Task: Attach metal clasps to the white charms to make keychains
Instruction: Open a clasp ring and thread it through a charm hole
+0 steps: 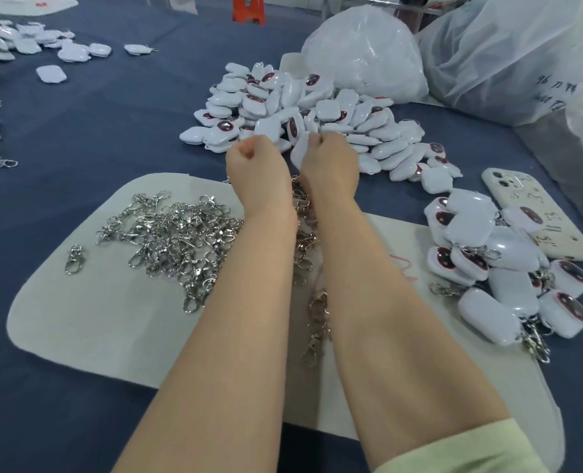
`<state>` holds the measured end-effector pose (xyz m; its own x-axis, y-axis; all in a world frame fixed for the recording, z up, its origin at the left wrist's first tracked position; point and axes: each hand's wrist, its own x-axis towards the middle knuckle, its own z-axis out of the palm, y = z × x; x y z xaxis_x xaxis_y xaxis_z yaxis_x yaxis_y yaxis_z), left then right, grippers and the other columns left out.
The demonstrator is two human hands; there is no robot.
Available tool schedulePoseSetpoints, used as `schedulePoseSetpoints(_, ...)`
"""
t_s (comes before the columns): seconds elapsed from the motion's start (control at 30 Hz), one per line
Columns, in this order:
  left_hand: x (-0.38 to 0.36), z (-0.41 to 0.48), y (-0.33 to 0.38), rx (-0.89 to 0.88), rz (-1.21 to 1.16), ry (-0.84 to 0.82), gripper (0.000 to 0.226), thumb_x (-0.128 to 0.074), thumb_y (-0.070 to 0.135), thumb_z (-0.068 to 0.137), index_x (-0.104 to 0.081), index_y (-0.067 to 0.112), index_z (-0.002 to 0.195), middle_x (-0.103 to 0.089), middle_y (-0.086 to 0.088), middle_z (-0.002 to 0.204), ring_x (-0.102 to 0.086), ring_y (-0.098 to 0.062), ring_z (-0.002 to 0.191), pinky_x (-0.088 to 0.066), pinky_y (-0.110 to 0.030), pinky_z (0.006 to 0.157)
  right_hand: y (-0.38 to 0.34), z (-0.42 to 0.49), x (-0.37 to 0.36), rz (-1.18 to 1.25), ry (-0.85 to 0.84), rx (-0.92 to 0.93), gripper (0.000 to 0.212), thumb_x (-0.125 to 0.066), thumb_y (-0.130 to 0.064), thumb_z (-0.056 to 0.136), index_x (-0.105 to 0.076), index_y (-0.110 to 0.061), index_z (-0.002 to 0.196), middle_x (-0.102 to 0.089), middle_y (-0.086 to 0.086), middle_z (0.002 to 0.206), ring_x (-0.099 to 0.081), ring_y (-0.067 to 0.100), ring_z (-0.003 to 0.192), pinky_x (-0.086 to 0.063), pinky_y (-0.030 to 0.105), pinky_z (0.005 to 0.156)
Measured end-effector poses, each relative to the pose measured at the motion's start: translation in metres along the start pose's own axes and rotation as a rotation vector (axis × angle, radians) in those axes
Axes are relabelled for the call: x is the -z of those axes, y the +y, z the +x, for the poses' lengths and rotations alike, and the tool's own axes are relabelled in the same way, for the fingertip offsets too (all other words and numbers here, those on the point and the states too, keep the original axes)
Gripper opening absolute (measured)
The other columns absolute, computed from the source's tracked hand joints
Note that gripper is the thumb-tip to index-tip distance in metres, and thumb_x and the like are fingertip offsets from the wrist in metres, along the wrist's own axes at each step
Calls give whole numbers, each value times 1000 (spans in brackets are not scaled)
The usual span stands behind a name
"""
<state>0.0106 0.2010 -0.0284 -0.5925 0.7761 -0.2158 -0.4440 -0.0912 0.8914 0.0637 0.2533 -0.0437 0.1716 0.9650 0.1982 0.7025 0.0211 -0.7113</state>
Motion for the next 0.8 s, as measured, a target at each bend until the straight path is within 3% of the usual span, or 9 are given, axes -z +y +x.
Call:
schedulePoseSetpoints(0.07,4,-4,3,69,-13,-51,13,-40,18,95,-50,12,89,-53,3,73,-47,-9,57,-39,-21,52,1,-5,13,190,42,-24,31,-34,-24,102,-49,-11,78,-64,12,90,-58,31,90,-37,30,70)
schedulePoseSetpoints(0.13,10,-11,5,172,-11,-113,27,-36,32,98,-50,10,90,-61,-1,71,-47,-9,46,-36,-17,44,1,-19,29,425,8,-33,26,-37,-21,100,-51,-11,81,-63,3,73,-65,32,83,-49,41,80)
schedulePoseSetpoints(0.2,17,-23,5,246,14,-187,44,-32,45,99,-52,8,88,-67,-5,68,-46,-9,37,-36,-14,40,2,-39,46,535,-88,21,18,-39,-19,99,-56,-14,91,-63,-1,73,-68,27,78,-52,48,86)
schedulePoseSetpoints(0.3,29,-43,6,279,42,-267,56,-35,53,97,-62,7,79,-65,-5,61,-53,-9,37,-42,-17,40,8,-73,69,547,-239,117,14,-51,-19,89,-64,-18,95,-69,3,81,-63,14,68,-53,45,85)
schedulePoseSetpoints(0.37,38,-55,7,262,54,-283,49,-44,44,97,-68,10,70,-64,-2,55,-58,-9,42,-46,-18,44,14,-91,80,512,-303,133,17,-56,-18,83,-68,-19,95,-69,1,80,-62,9,72,-52,39,85)
schedulePoseSetpoints(0.47,46,-72,5,275,-16,-310,21,-52,18,95,-66,5,85,-64,0,51,-61,-7,46,-48,-17,45,23,-109,88,618,-342,59,19,-58,-13,84,-68,-17,99,-71,4,97,-65,12,91,-50,35,93)
schedulePoseSetpoints(0.57,50,-80,1,300,-115,-322,13,-51,4,92,-63,0,92,-68,-6,61,-64,-8,50,-51,-17,48,31,-114,89,815,-171,-145,17,-51,-8,89,-64,-20,90,-69,0,102,-65,14,91,-50,36,93)
schedulePoseSetpoints(0.67,54,-78,-2,253,-232,-262,25,-55,4,93,-52,2,117,-68,-13,83,-68,-12,60,-53,-17,51,44,-113,84,384,-31,-130,16,-54,-14,89,-64,-21,99,-66,-7,95,-62,11,89,-53,31,84)
schedulePoseSetpoints(0.8,56,-70,1,185,-260,-221,36,-57,-3,89,-45,6,122,-66,-13,88,-71,-17,67,-54,-18,55,43,-116,79,-19,-230,18,15,-63,-26,86,-66,-16,96,-61,-4,86,-59,16,86,-46,28,77)
